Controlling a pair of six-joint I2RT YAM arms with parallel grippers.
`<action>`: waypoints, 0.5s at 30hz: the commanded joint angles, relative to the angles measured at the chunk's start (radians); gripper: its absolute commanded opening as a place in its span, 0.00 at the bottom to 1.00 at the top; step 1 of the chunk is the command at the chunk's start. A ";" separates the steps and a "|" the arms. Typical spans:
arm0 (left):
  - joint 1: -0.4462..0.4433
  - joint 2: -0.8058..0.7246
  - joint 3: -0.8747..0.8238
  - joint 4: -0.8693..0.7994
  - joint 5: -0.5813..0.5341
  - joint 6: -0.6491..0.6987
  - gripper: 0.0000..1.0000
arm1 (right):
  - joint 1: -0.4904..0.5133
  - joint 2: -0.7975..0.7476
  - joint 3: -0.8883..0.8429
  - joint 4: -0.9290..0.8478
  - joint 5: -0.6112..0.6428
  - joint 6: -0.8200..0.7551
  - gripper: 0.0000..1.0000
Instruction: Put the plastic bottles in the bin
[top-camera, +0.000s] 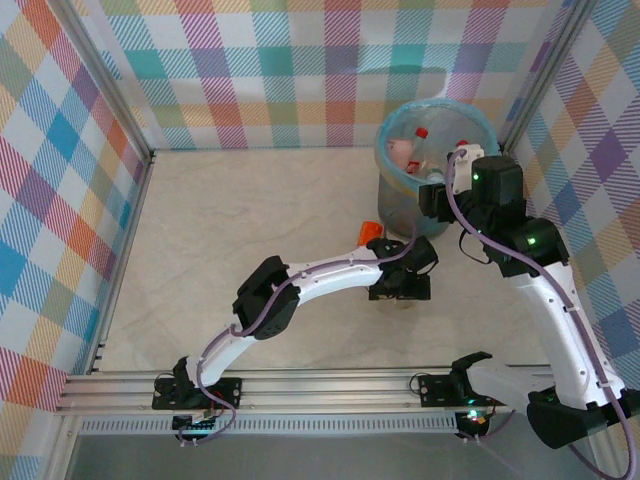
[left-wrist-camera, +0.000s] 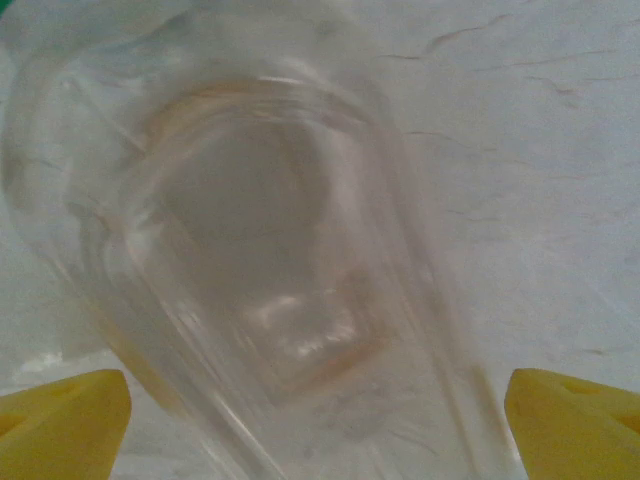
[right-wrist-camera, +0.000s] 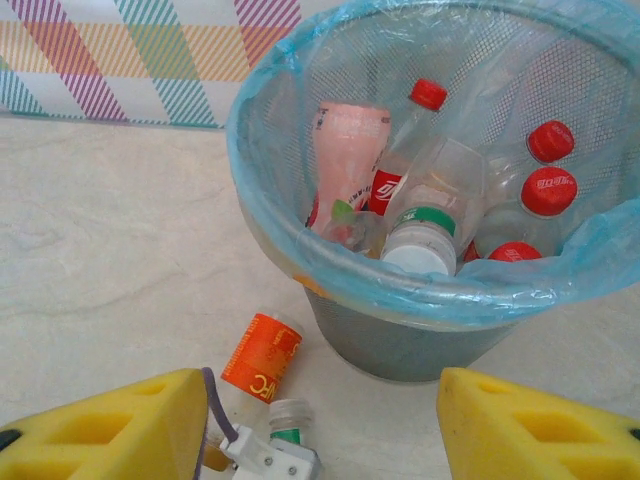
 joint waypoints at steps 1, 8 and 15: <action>-0.002 0.026 0.042 -0.073 -0.037 0.005 0.94 | 0.004 -0.017 -0.013 0.034 -0.020 0.001 0.63; -0.001 0.046 0.053 -0.093 -0.038 0.042 0.82 | 0.004 -0.021 -0.014 0.041 -0.026 -0.002 0.63; -0.002 -0.005 -0.010 -0.064 -0.037 0.083 0.62 | 0.004 -0.019 0.004 0.027 -0.029 -0.002 0.62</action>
